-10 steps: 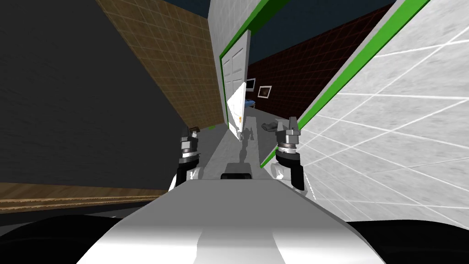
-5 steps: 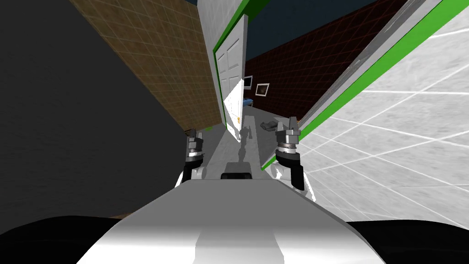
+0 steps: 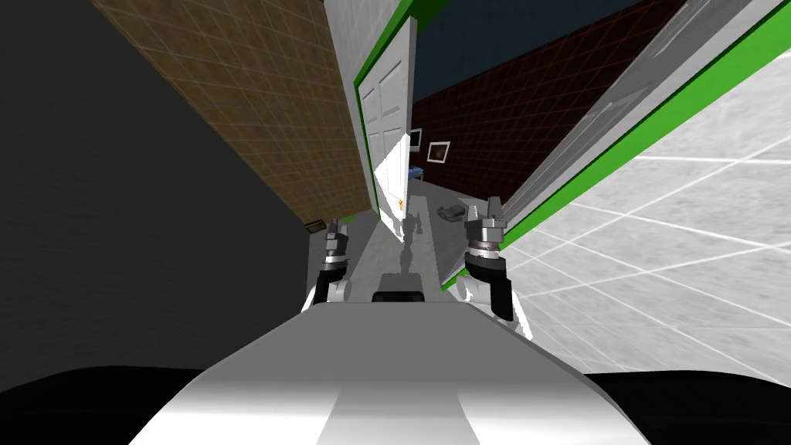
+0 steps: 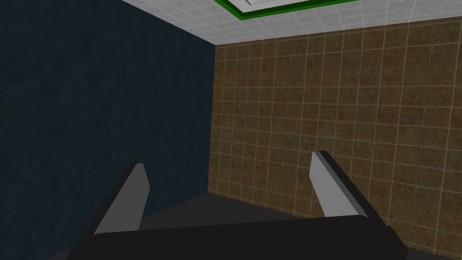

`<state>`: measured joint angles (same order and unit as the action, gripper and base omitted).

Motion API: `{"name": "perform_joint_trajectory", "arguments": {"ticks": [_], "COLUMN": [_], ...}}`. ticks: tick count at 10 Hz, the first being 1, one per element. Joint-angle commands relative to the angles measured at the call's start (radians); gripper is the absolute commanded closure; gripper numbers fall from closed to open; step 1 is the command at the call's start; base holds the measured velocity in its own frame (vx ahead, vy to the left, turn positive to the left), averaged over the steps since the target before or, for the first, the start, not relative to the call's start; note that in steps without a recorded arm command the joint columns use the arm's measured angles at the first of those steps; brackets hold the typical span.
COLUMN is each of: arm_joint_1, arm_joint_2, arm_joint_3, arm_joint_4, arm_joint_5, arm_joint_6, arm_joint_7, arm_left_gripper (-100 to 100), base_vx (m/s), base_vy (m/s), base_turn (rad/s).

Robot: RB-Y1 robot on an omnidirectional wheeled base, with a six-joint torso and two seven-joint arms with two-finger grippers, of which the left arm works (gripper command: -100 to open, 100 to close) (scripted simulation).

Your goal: Push the door open

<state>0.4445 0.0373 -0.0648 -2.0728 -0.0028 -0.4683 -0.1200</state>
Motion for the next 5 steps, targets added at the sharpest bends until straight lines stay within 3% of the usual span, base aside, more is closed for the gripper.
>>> {"name": "perform_joint_trajectory", "arguments": {"ticks": [1, 5], "arm_joint_1": [-0.016, -0.051], "arm_joint_2": [0.008, 0.024], "arm_joint_3": [-0.015, -0.044], "arm_joint_4": [0.041, 0.127], "arm_joint_5": [0.006, 0.02], "arm_joint_6": [-0.012, -0.031], "arm_joint_7": [0.0, 0.001], "arm_left_gripper": [-100, -100], "base_vx": [0.118, 0.139], "base_vy": [0.05, 0.055], "base_turn": [-0.102, -0.088]}}
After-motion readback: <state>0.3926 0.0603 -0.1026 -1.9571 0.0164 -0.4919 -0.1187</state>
